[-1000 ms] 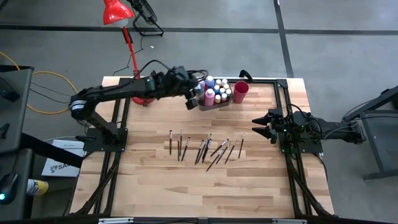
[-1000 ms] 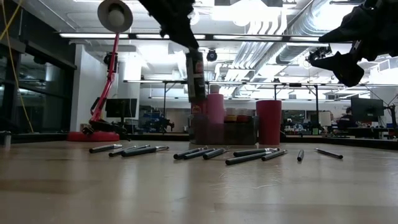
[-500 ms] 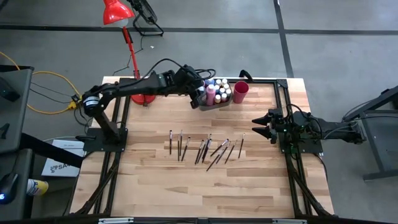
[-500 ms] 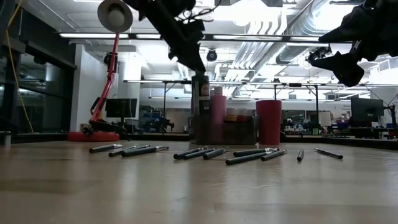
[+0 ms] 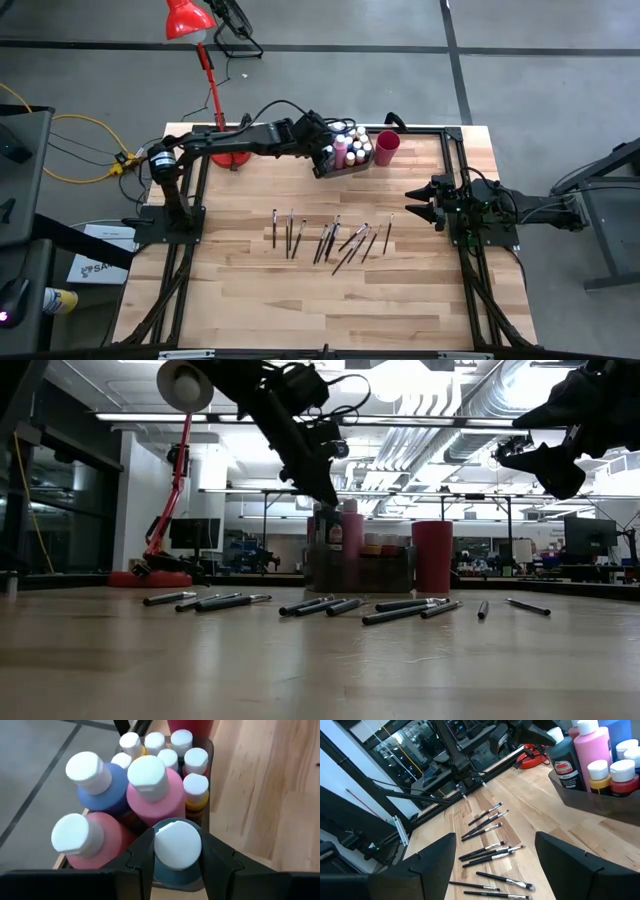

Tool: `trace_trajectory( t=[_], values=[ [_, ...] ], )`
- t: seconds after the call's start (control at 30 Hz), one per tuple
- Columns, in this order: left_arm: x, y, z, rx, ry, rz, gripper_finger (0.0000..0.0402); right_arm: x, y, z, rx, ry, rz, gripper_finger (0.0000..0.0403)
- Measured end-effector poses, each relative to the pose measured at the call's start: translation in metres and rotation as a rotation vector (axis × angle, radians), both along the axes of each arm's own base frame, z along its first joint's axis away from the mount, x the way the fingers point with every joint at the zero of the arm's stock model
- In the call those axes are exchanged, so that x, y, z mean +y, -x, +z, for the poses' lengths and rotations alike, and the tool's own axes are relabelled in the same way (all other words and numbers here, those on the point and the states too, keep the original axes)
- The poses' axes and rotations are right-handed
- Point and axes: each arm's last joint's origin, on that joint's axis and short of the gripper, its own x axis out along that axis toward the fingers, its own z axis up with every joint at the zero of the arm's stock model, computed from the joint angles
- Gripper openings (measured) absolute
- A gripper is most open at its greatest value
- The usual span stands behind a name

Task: Pick & Place Paint Supplies
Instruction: Put the black paint bottle into the black bin, then put the black paintbrush into the red cup

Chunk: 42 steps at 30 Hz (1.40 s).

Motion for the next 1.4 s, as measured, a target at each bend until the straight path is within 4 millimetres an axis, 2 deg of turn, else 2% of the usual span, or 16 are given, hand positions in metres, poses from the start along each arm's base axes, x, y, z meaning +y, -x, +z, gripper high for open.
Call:
trace_trajectory(
  t=[0.27, 0.43, 0.53, 0.67, 1.1, 1.23, 1.4],
  values=[
    [0.002, -0.004, -0.005, 0.005, -0.01, 0.006, 0.0121, 0.0, 0.0, 0.0, 0.0, 0.0, 0.0, 0.0266],
    [0.003, -0.003, -0.006, 0.027, -0.047, 0.023, 0.0208, 0.0, 0.0, 0.0, 0.0, 0.0, 0.0, 0.0266],
    [0.003, -0.003, 0.0, 0.056, -0.06, -0.001, 0.0254, 0.0, 0.0, 0.0, 0.0, 0.0, 0.0, 0.0266],
    [0.003, -0.004, 0.016, 0.08, -0.074, -0.035, 0.0278, 0.0, 0.0, 0.0, 0.0, 0.0, 0.0, 0.0266],
    [0.0, 0.003, 0.076, 0.119, -0.116, -0.076, 0.0277, 0.0, 0.0, 0.0, 0.0, 0.0, 0.0, 0.0266],
    [-0.01, 0.011, 0.101, 0.069, -0.146, -0.102, 0.0277, 0.0, 0.0, 0.0, 0.0, 0.0, 0.0, 0.0266],
    [-0.033, 0.025, 0.125, 0.054, -0.25, -0.15, 0.0277, 0.0, 0.0, 0.003, -0.036, -0.008, -0.006, 0.0266]
  ],
)
